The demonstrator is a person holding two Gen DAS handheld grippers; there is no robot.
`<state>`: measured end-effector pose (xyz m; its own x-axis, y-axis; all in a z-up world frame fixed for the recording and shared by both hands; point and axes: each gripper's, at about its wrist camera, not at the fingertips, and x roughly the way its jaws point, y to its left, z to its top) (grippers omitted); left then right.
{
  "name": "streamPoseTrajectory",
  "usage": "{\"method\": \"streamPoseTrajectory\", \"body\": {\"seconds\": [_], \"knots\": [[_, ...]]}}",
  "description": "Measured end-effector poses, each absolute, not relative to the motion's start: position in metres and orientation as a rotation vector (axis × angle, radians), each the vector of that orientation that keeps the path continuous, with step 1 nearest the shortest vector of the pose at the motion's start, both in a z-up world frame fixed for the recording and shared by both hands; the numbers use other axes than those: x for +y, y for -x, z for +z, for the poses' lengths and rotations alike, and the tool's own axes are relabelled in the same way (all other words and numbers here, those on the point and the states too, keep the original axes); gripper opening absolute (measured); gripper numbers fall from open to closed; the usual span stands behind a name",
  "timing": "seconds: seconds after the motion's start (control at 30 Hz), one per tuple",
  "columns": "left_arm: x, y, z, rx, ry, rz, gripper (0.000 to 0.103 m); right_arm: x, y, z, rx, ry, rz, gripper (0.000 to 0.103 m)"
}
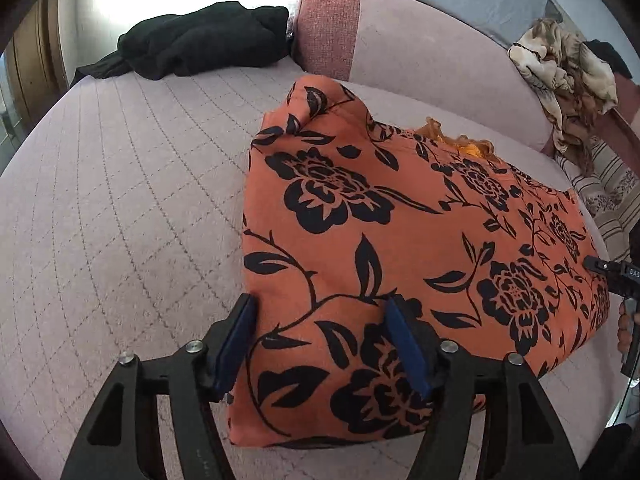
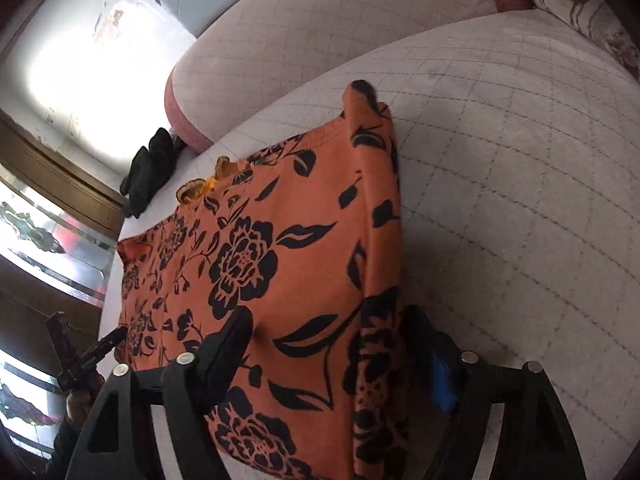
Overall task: Fold small clothes
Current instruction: 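Fold the hem toward the collar and grasp the fold edge with both tools, then open both tools and release the folded edge of the blouse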
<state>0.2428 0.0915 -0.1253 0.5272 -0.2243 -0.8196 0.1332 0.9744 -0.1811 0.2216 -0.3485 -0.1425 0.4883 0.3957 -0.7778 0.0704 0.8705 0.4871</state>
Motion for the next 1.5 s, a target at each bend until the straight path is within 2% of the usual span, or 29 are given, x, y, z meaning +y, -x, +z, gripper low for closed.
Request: {"method": "streamPoseTrajectory", "body": {"seconds": [0.03, 0.07, 0.13, 0.3, 0.47, 0.53, 0.57, 0.6, 0.67, 0.7, 0.8, 0.87, 0.97, 1.2, 1.27, 1.33, 1.37, 1.4, 1.43, 1.5], "knots": [[0.092, -0.246, -0.124, 1.011, 0.121, -0.232, 0.022, -0.344, -0.224, -0.143, 1.078, -0.476, 0.200, 0.038], [0.093, -0.249, -0.120, 1.027, 0.154, -0.239, 0.021, -0.341, -0.227, -0.143, 1.104, -0.493, 0.213, 0.028], [0.090, -0.247, -0.105, 1.003, 0.138, -0.235, 0.019, -0.330, -0.230, -0.132, 1.114, -0.450, 0.222, 0.024], [0.090, -0.218, -0.052, 0.918, 0.166, -0.247, 0.019, -0.327, -0.219, -0.066, 1.017, -0.471, 0.255, 0.022], [0.100, -0.147, -0.023, 0.893, 0.217, -0.270, 0.019, -0.331, -0.168, -0.019, 1.000, -0.437, 0.283, 0.022], [0.102, -0.116, -0.038, 0.925, 0.226, -0.256, 0.022, -0.337, -0.140, -0.022, 1.036, -0.455, 0.297, 0.024], [0.102, -0.102, -0.054, 0.952, 0.221, -0.250, 0.027, -0.340, -0.126, -0.034, 1.072, -0.463, 0.293, 0.026], [0.101, -0.092, -0.074, 0.987, 0.215, -0.241, 0.031, -0.342, -0.112, -0.052, 1.106, -0.456, 0.284, 0.032], [0.106, -0.081, -0.112, 1.072, 0.180, -0.182, 0.031, -0.349, -0.090, -0.101, 1.182, -0.489, 0.276, 0.061], [0.111, -0.076, -0.115, 1.055, 0.194, -0.191, 0.035, -0.355, -0.081, -0.123, 1.226, -0.509, 0.220, 0.071], [0.123, -0.077, -0.092, 0.977, 0.196, -0.157, 0.041, -0.377, -0.063, -0.120, 1.105, -0.581, 0.175, 0.071], [0.124, -0.091, -0.076, 0.929, 0.156, -0.154, 0.049, -0.385, -0.065, -0.103, 1.025, -0.590, 0.168, 0.071], [0.117, -0.126, -0.072, 0.914, 0.101, -0.203, 0.050, -0.390, -0.088, -0.090, 1.003, -0.570, 0.144, 0.072], [0.082, -0.194, -0.086, 0.967, -0.060, -0.248, 0.050, -0.372, -0.129, -0.101, 1.036, -0.465, 0.084, 0.071], [0.083, -0.200, -0.090, 0.976, -0.059, -0.236, 0.044, -0.371, -0.136, -0.102, 1.035, -0.460, 0.076, 0.071], [0.083, -0.206, -0.097, 1.000, -0.054, -0.224, 0.010, -0.368, -0.143, -0.101, 1.040, -0.431, 0.066, 0.071], [0.084, -0.209, -0.099, 1.011, -0.044, -0.215, 0.006, -0.366, -0.147, -0.104, 1.051, -0.419, 0.065, 0.070], [0.085, -0.209, -0.101, 1.014, -0.034, -0.213, 0.005, -0.363, -0.153, -0.107, 1.065, -0.403, 0.062, 0.060], [0.084, -0.209, -0.101, 1.010, -0.035, -0.209, 0.003, -0.360, -0.157, -0.108, 1.073, -0.379, 0.053, 0.039], [0.084, -0.205, -0.095, 0.977, -0.038, -0.190, 0.002, -0.354, -0.164, -0.109, 1.084, -0.326, 0.030, 0.013]]}}
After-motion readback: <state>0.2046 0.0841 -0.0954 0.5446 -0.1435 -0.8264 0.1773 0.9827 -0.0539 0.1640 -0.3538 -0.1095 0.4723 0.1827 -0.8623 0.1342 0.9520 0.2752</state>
